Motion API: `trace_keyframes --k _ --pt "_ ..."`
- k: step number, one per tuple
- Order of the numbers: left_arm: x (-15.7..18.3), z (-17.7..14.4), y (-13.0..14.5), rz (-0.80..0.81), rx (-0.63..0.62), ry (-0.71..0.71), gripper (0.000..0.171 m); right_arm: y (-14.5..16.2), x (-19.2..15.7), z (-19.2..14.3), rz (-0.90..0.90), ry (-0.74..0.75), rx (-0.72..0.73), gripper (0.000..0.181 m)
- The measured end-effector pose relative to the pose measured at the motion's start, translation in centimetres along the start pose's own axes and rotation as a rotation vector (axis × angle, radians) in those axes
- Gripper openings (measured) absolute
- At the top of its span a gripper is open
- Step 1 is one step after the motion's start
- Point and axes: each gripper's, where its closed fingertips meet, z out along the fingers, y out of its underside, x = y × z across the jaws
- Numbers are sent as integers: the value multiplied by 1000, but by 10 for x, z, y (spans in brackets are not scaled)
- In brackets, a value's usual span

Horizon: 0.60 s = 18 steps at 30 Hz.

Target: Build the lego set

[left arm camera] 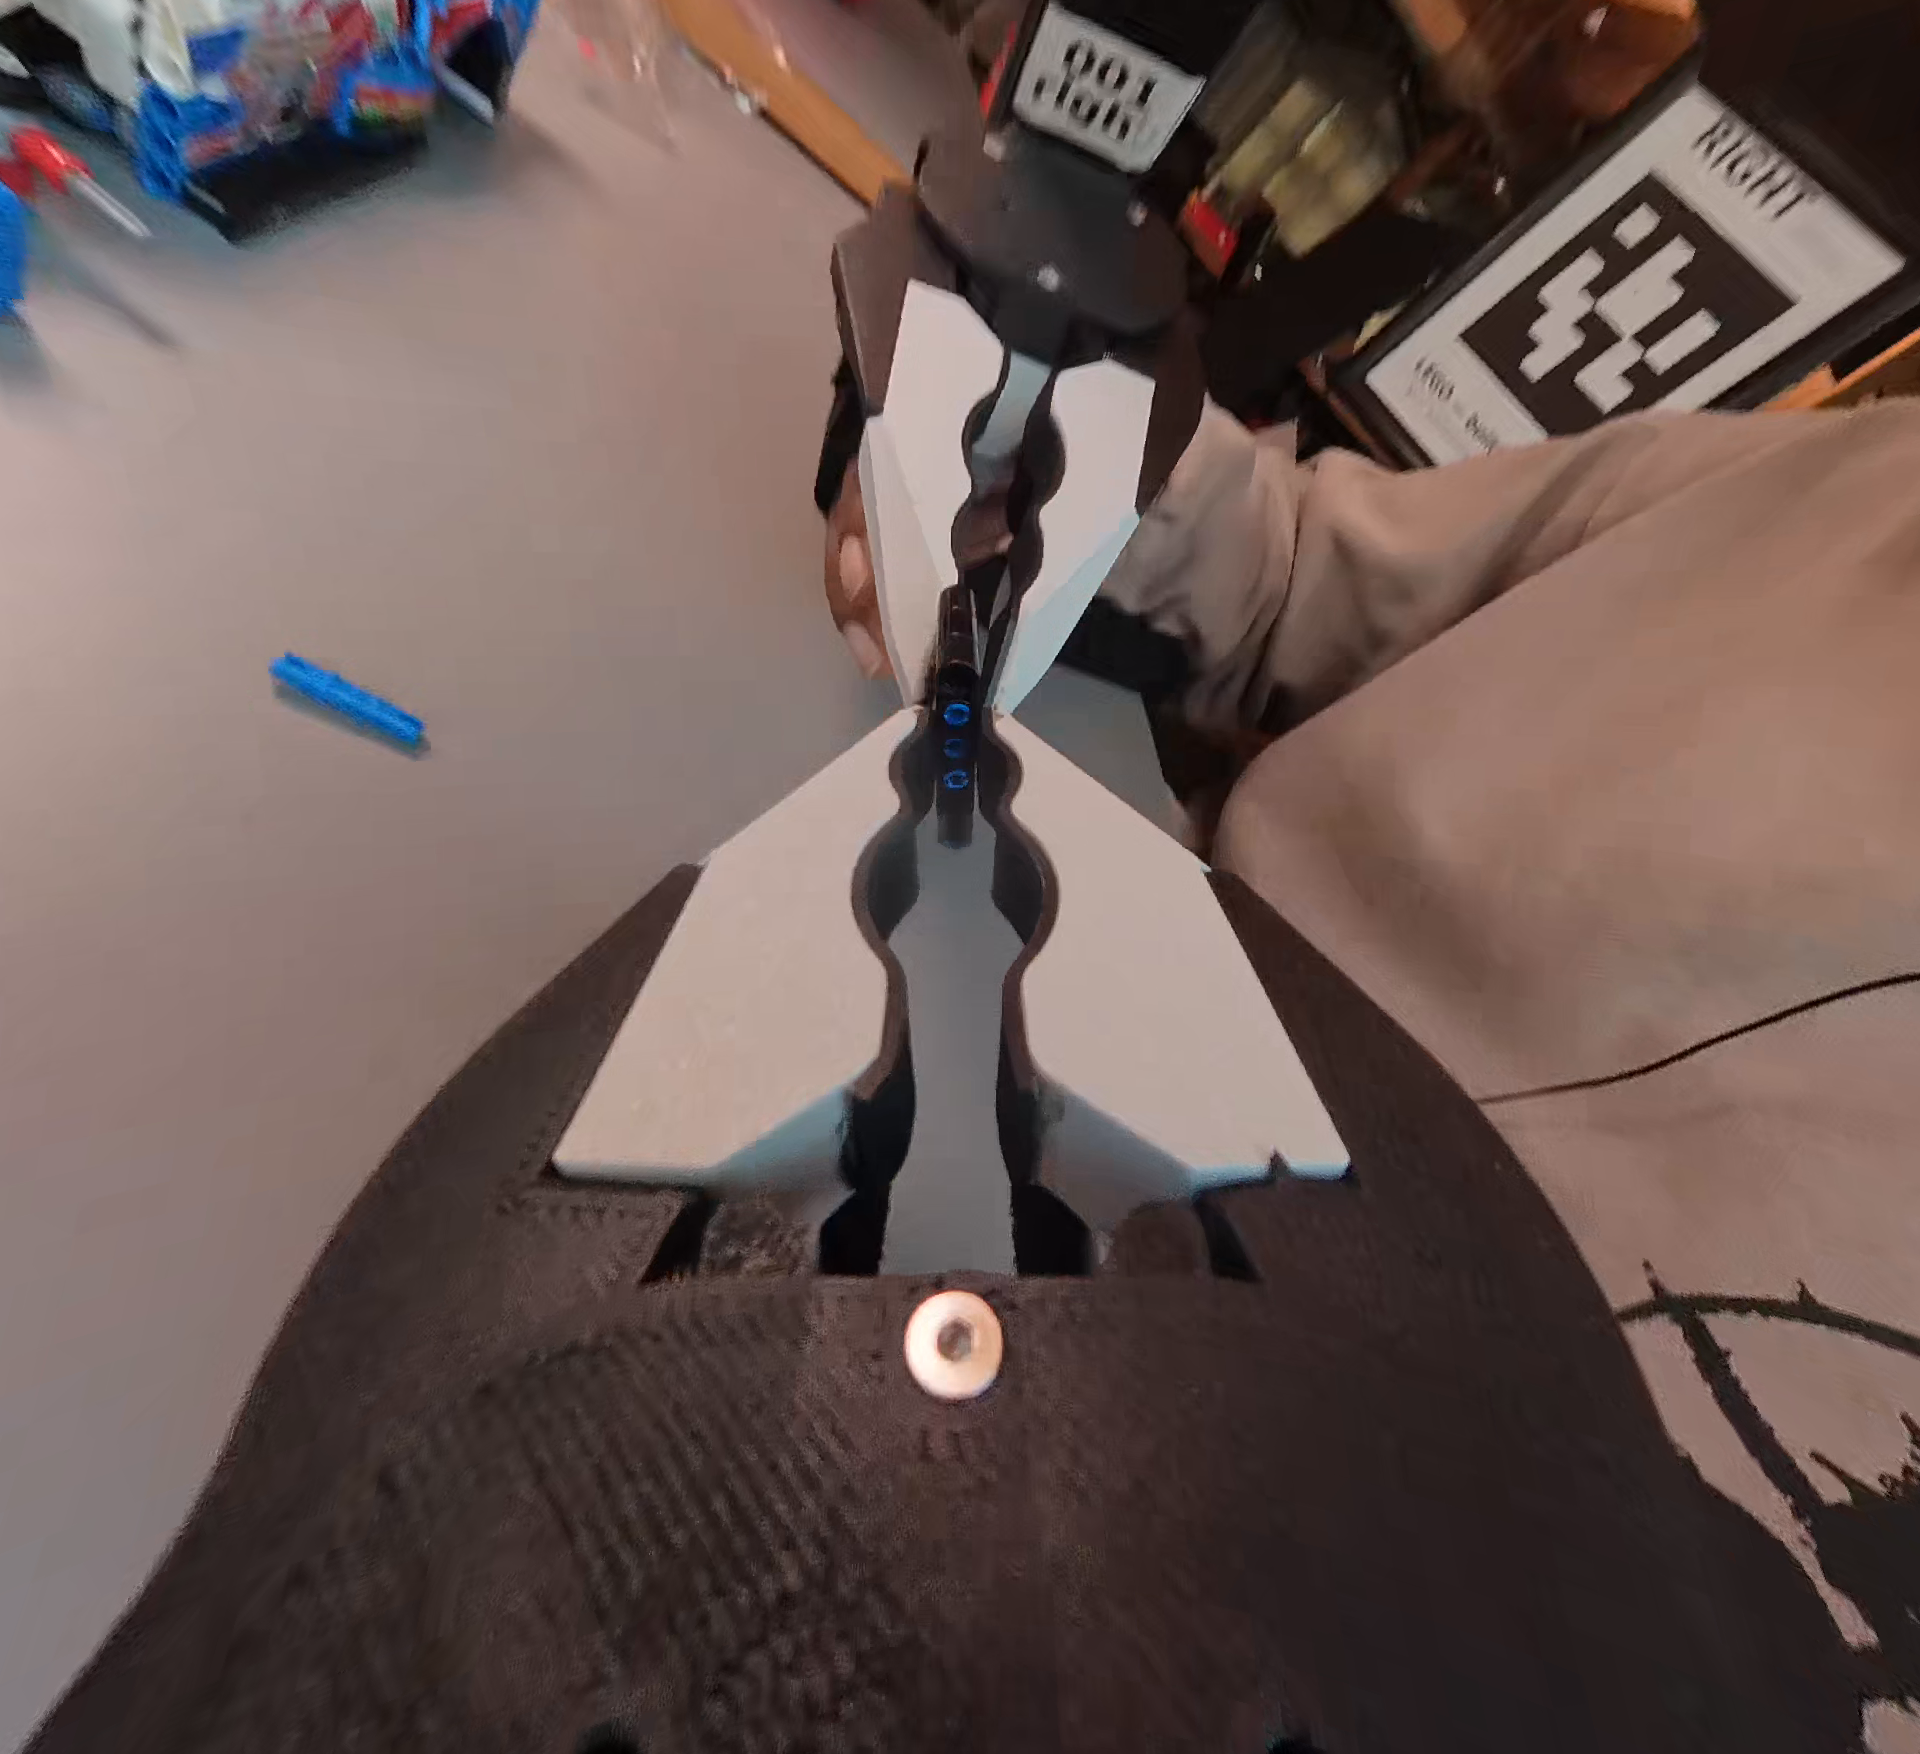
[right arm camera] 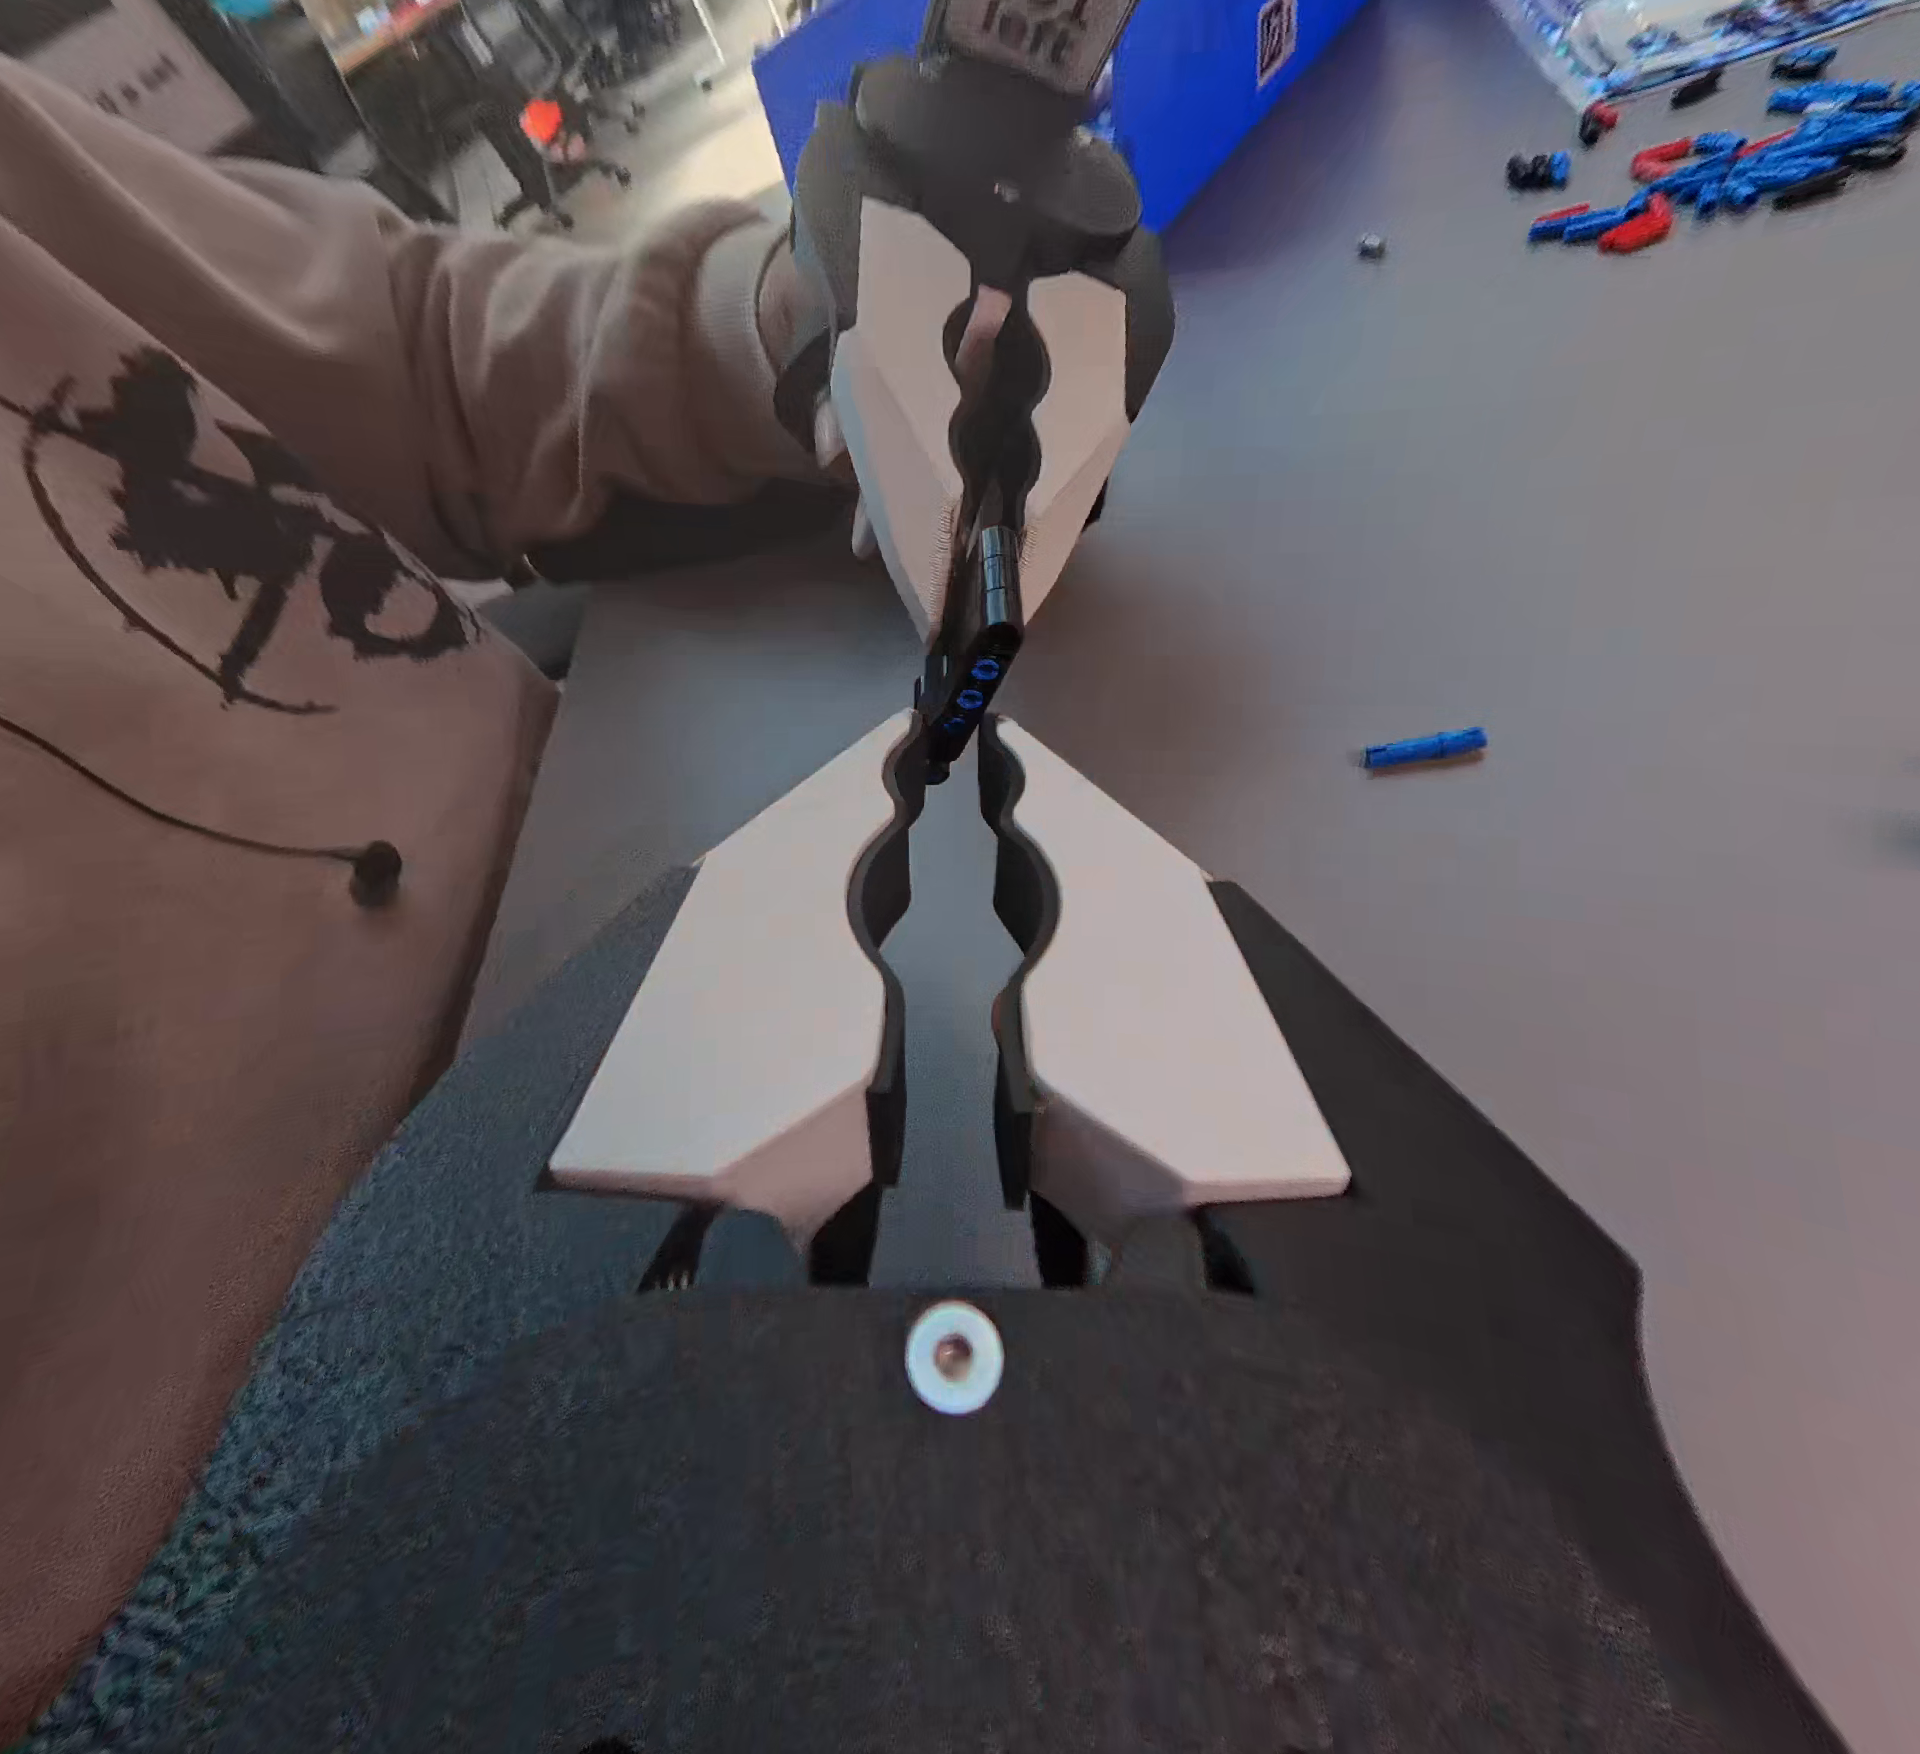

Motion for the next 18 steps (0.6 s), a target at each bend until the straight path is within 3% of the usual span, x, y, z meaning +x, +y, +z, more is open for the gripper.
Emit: trace_keyframes --k 2,5,8,14,18 --pt "0 5 18 -2 -116 -2 6 16 -4 4 -113 23 -112 11" --pt "13 14 35 -22 -223 72 6 21 -10 5 -414 72 -173 46" --pt "22 25 49 -32 -327 134 6 27 -28 5 -558 15 -200 54" --pt "24 31 62 -50 -414 174 6 55 -42 11 -573 -69 -305 26" --pt "10 24 37 -13 -280 70 15 56 -19 3 -504 16 -325 6"
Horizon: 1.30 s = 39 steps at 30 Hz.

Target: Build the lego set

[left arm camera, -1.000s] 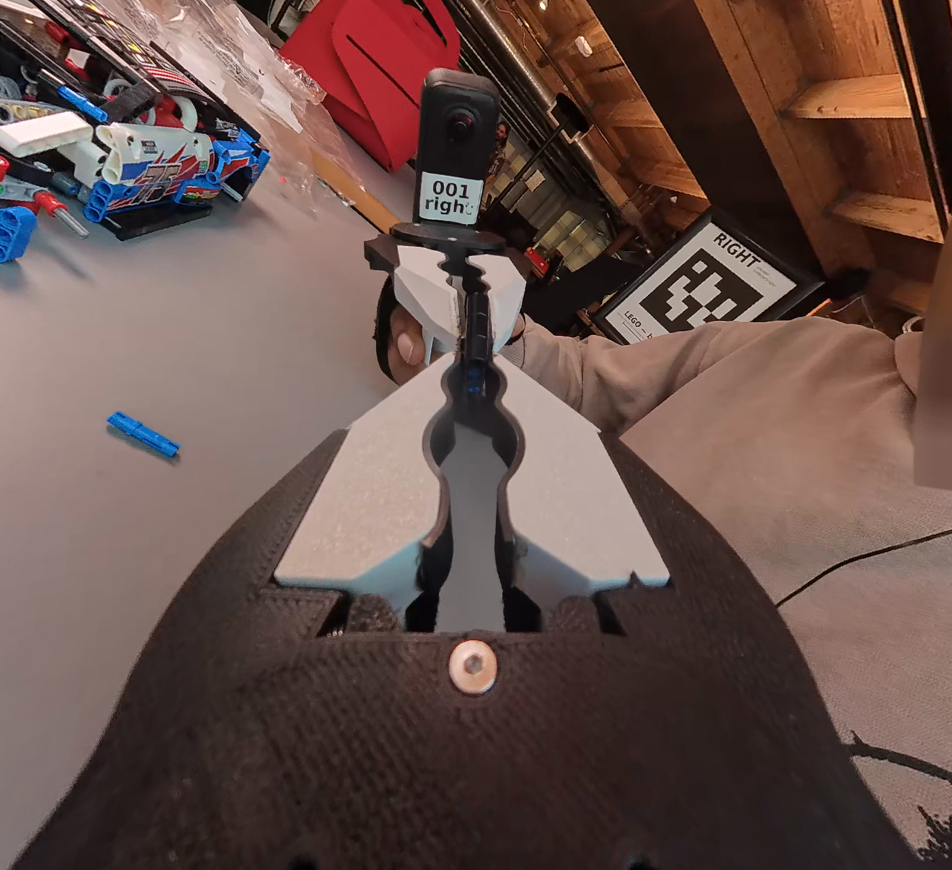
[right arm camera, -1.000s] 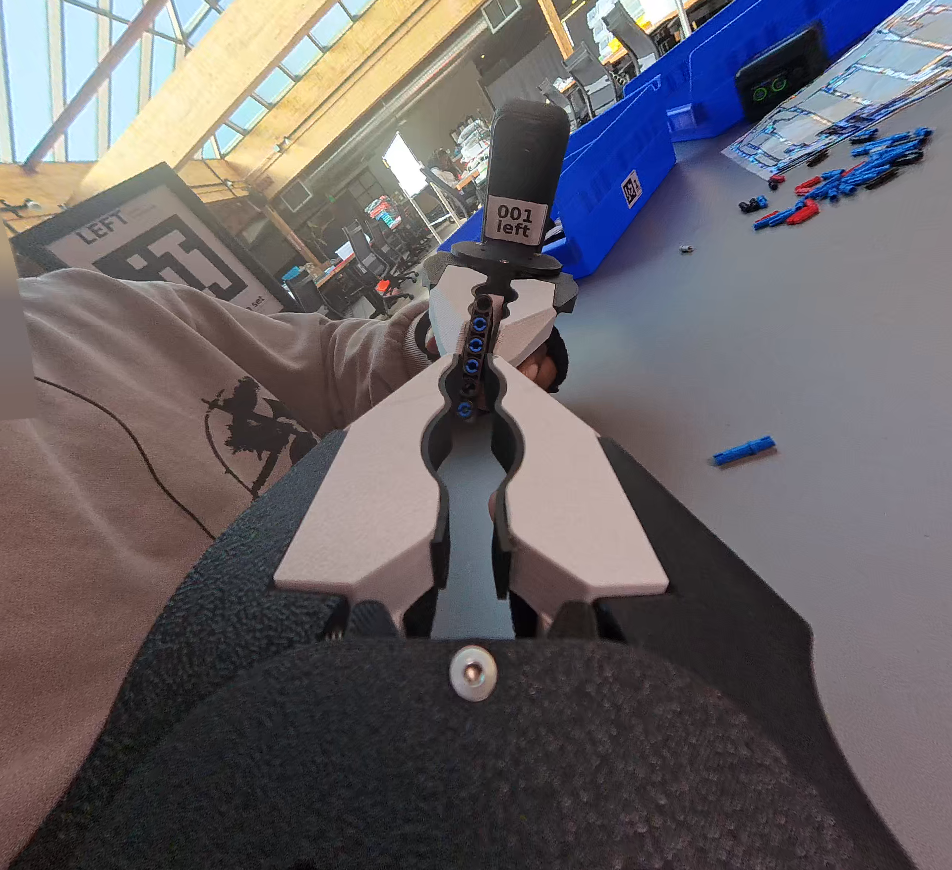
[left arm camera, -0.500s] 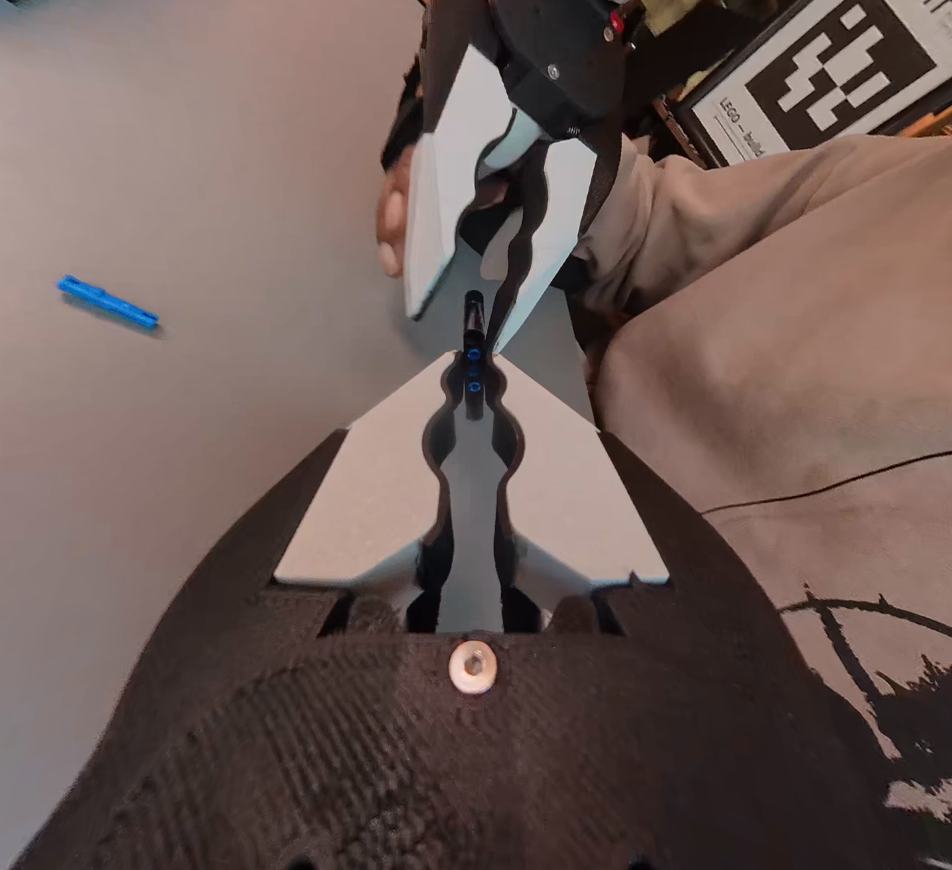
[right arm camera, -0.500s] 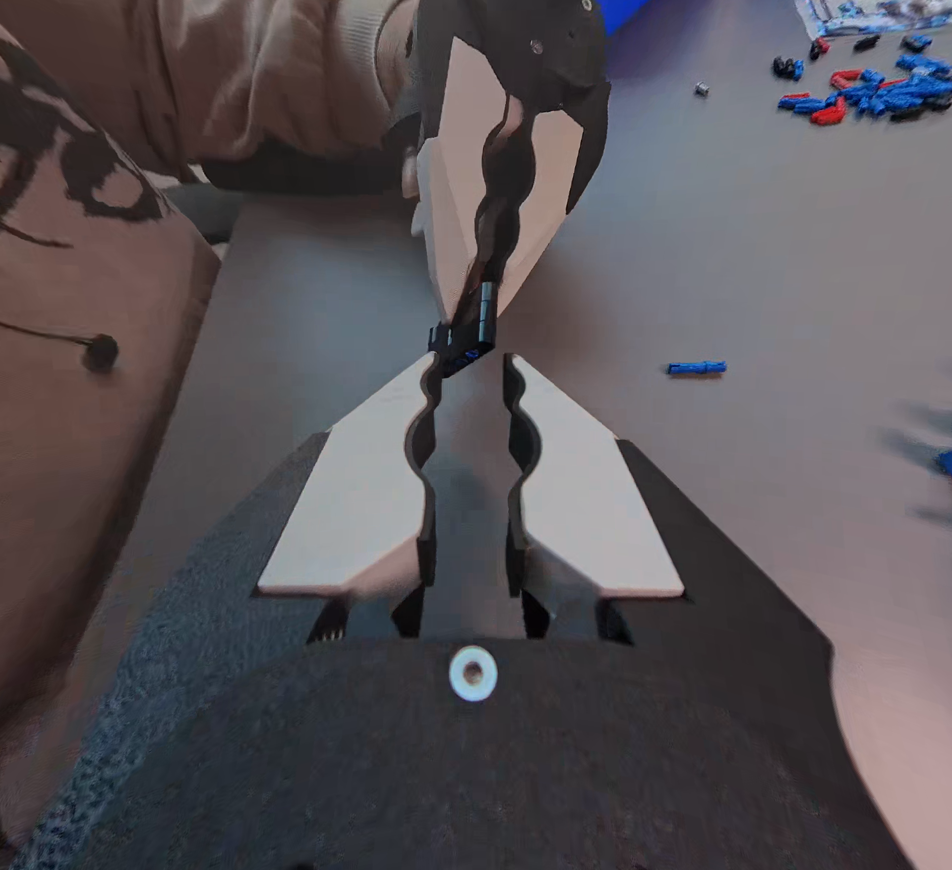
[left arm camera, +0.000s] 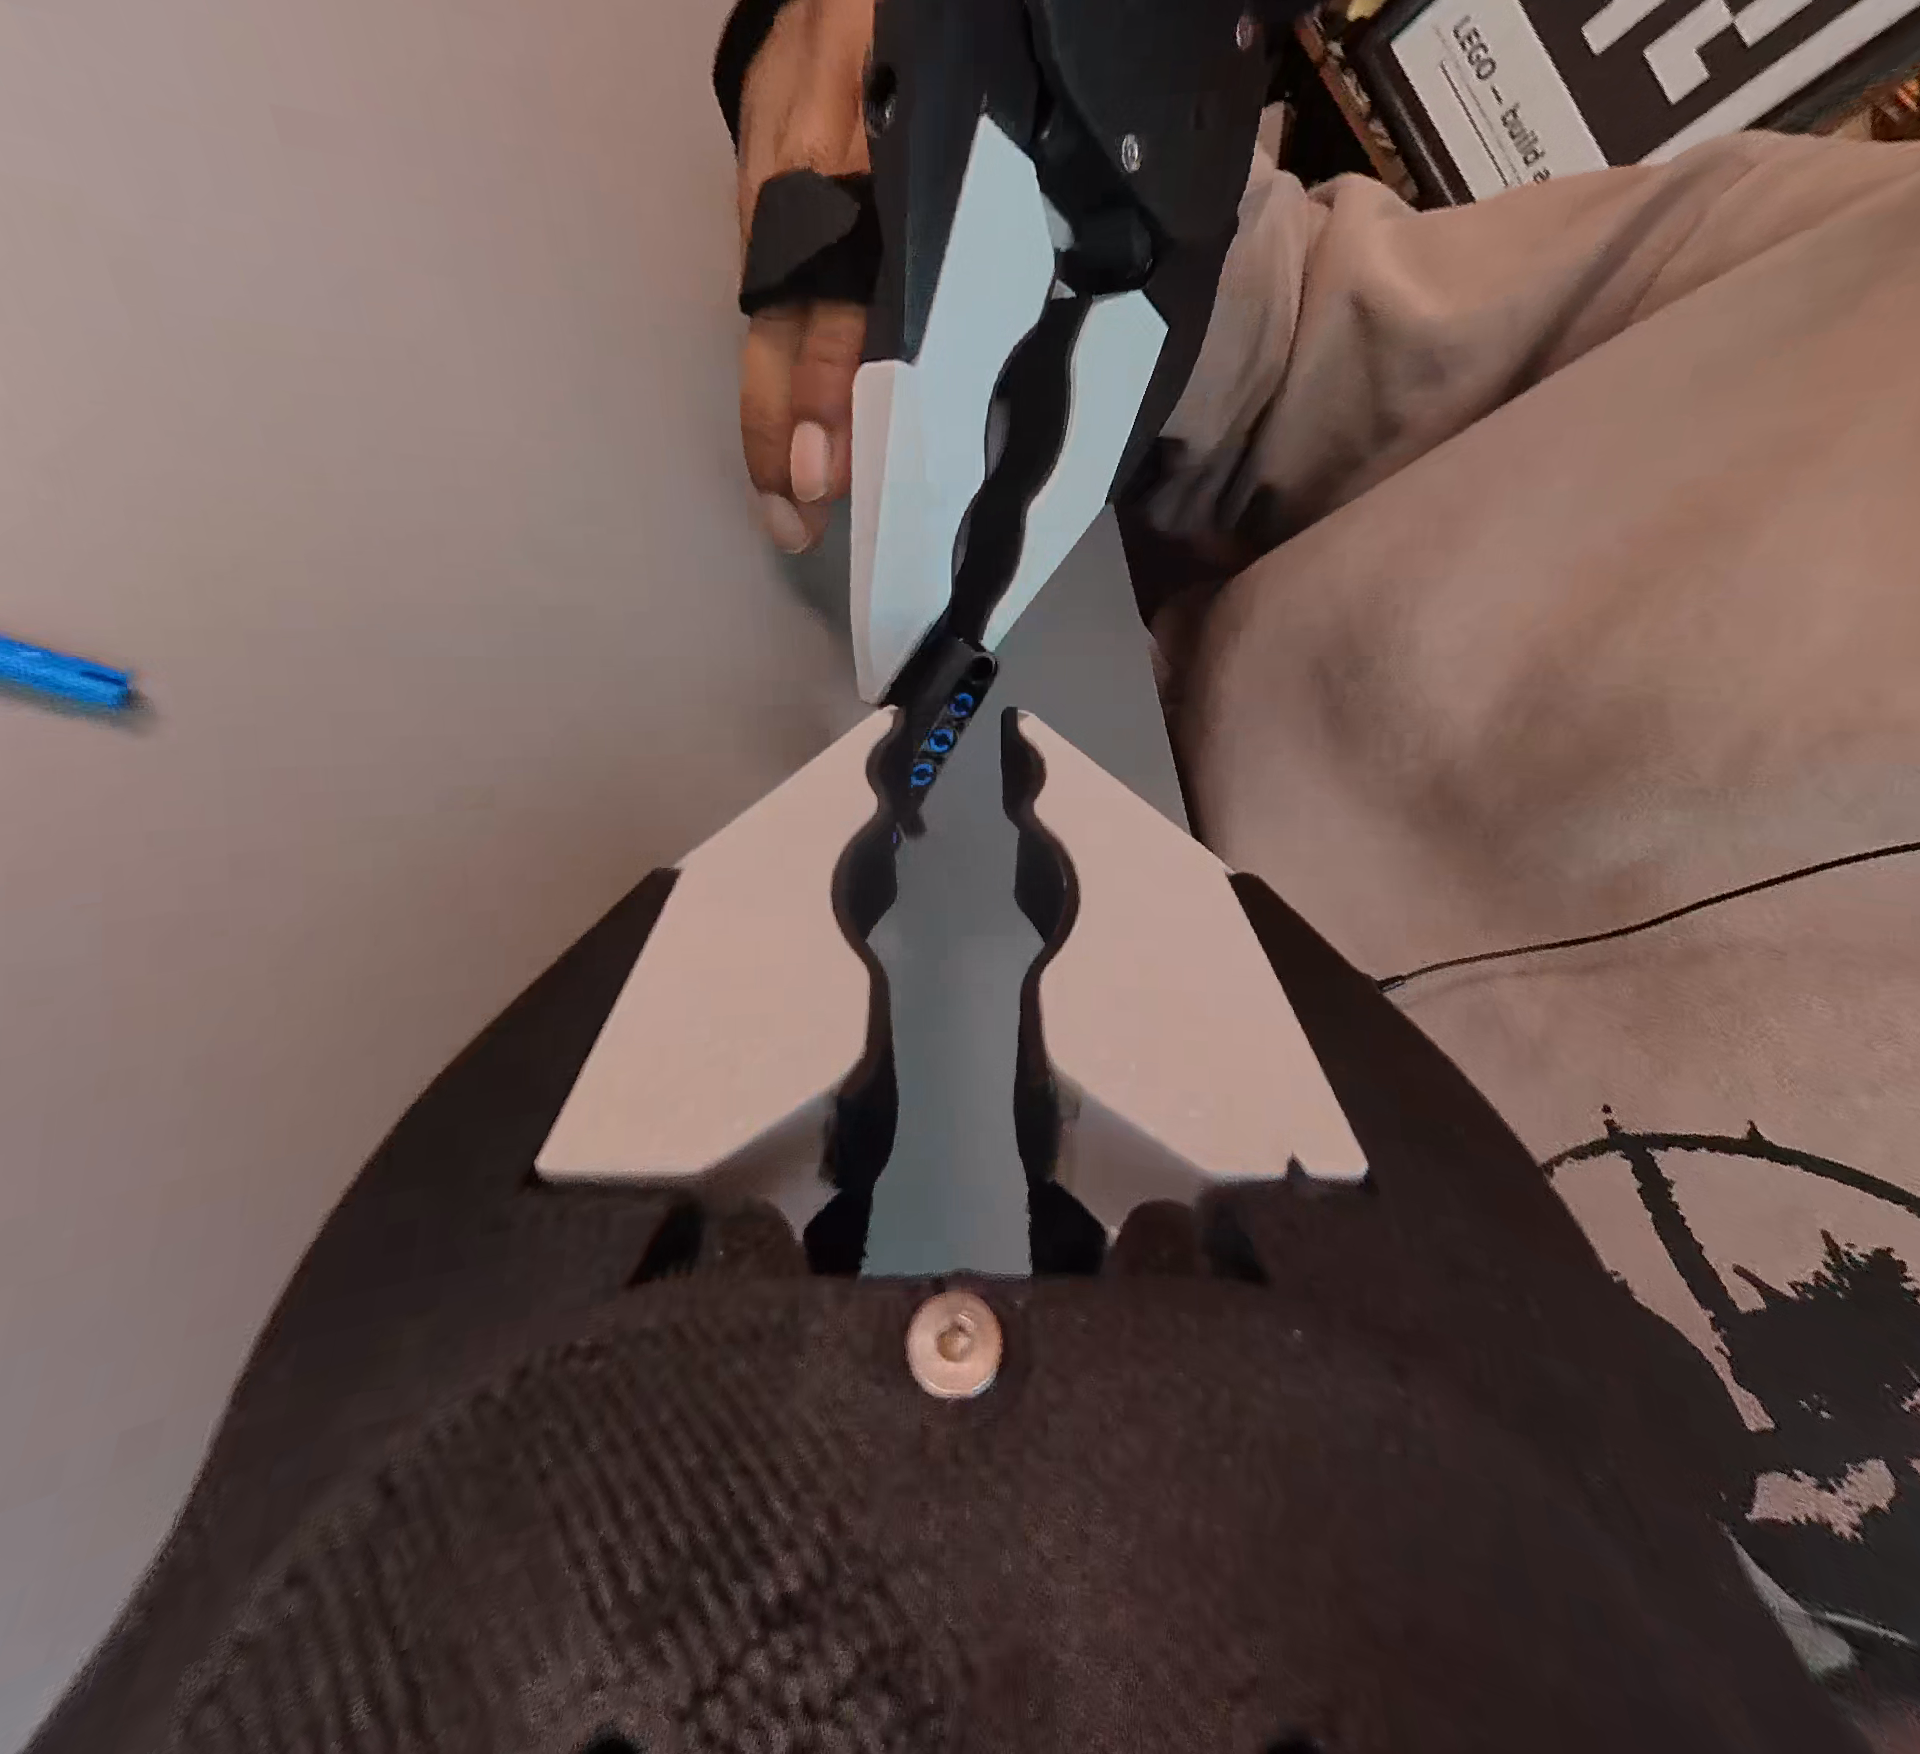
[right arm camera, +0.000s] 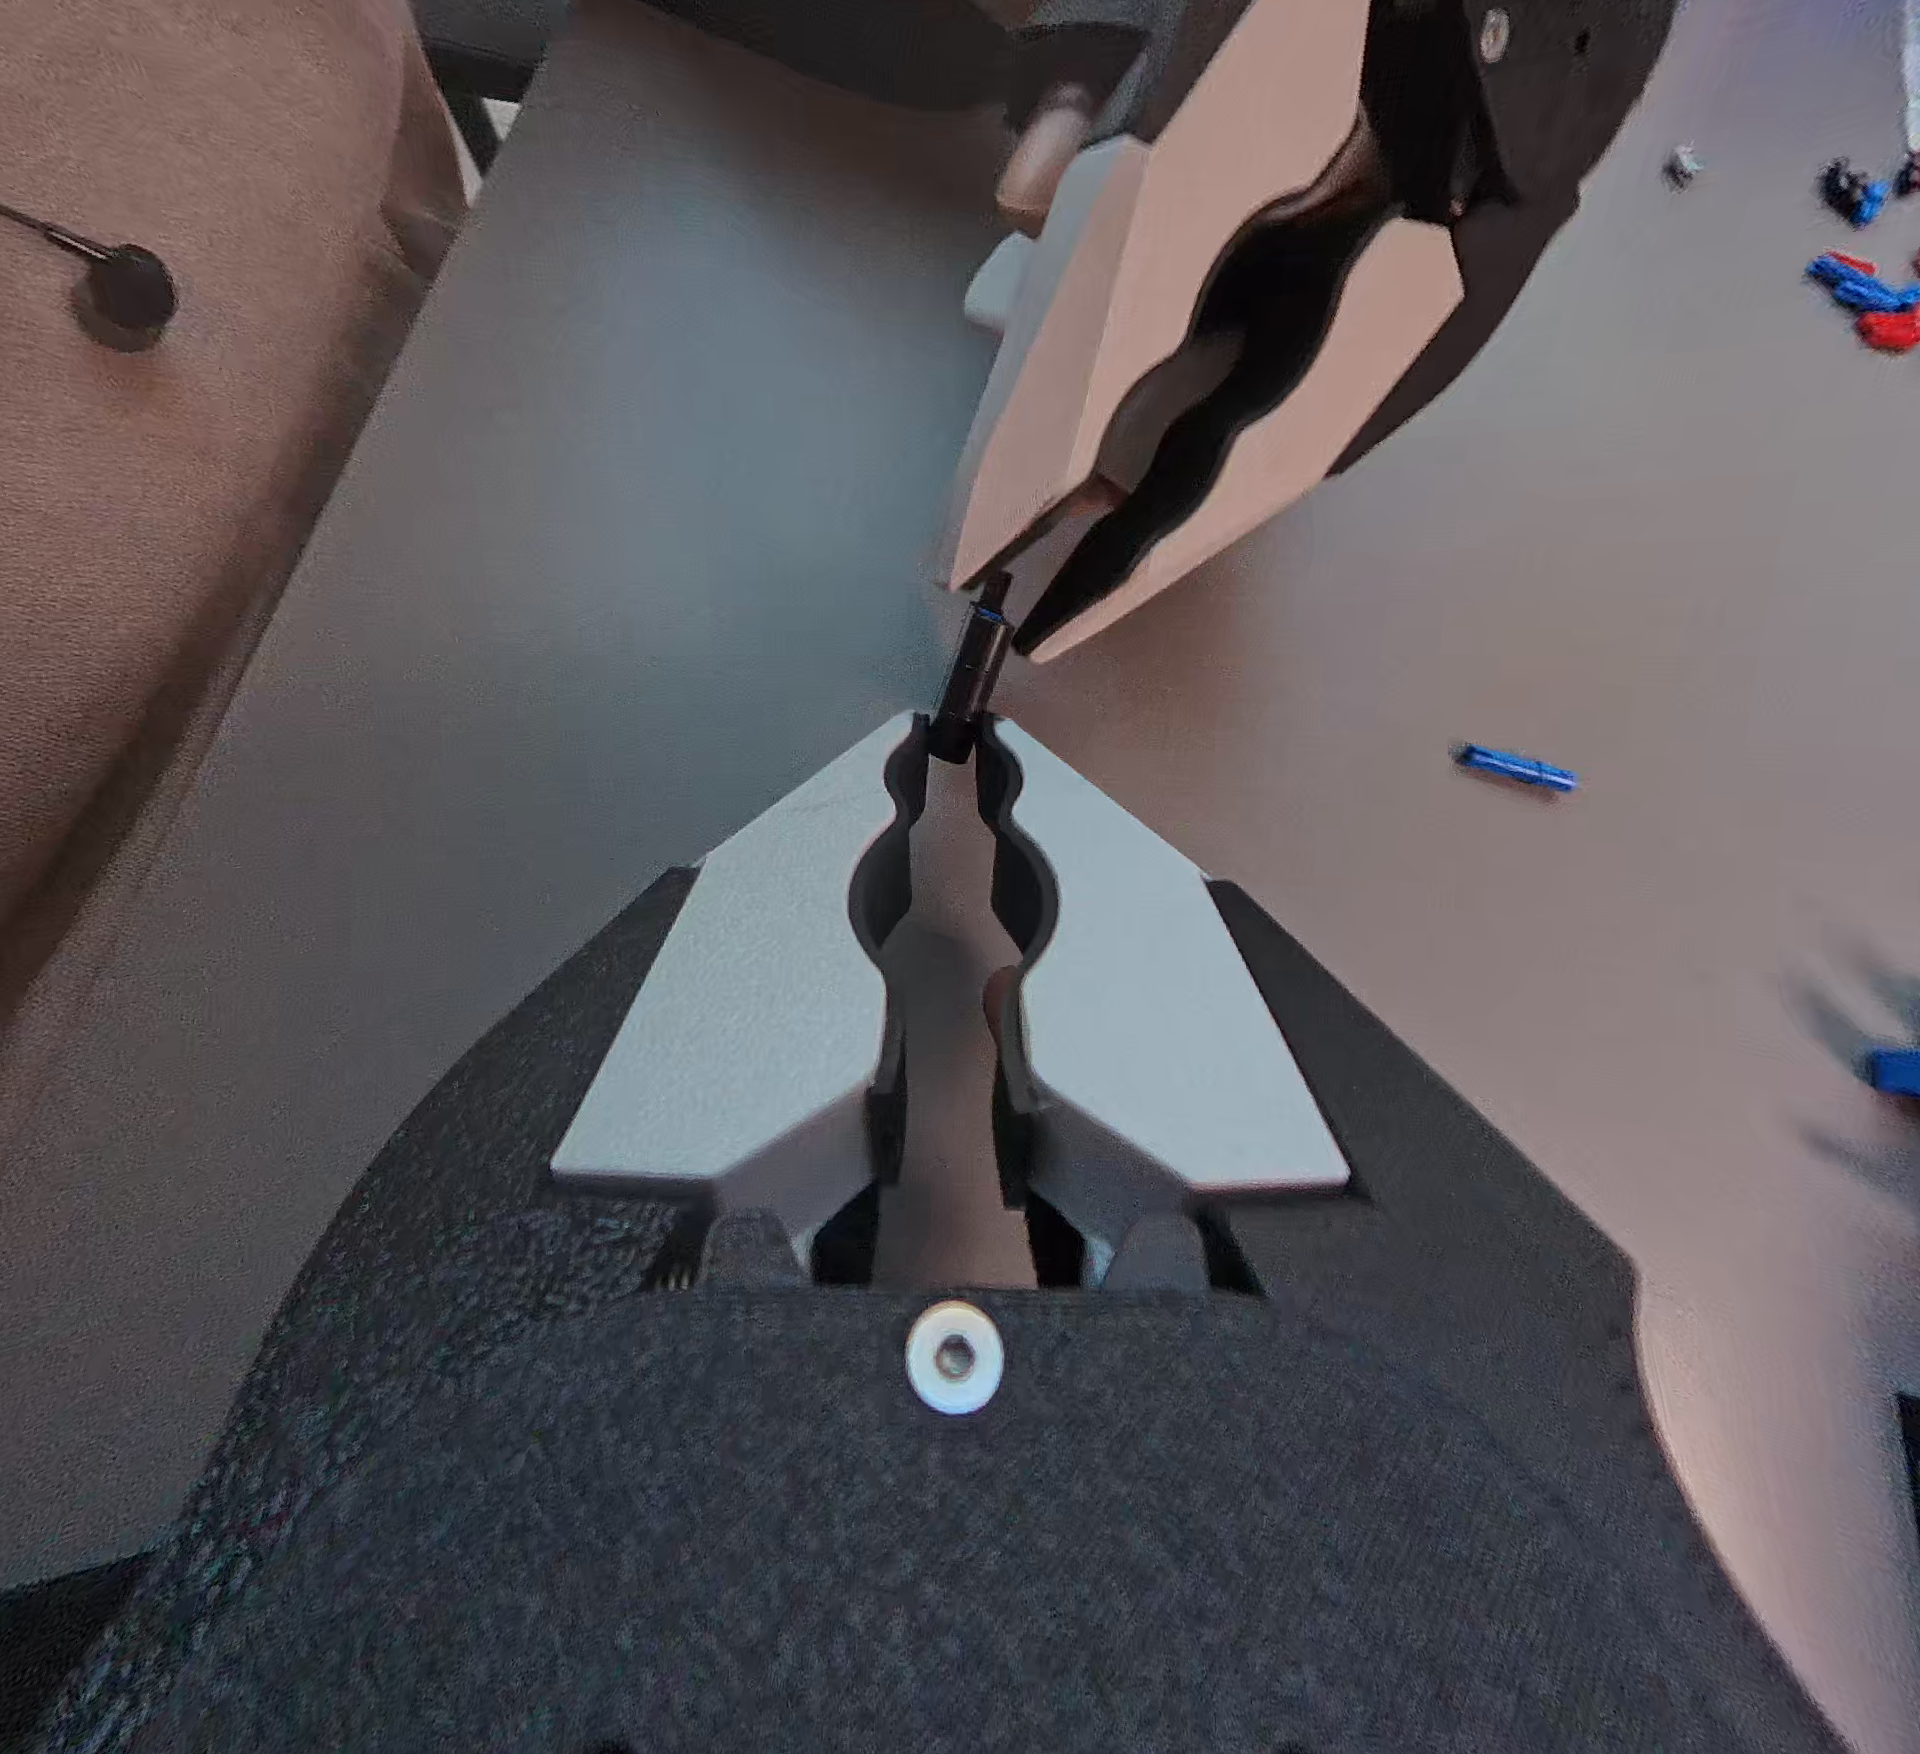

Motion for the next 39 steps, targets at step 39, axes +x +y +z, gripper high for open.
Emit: trace_keyframes --k 39 --pt "-42 -19 4 463 -61 -503 26 11 46 -8 586 -9 1 4"
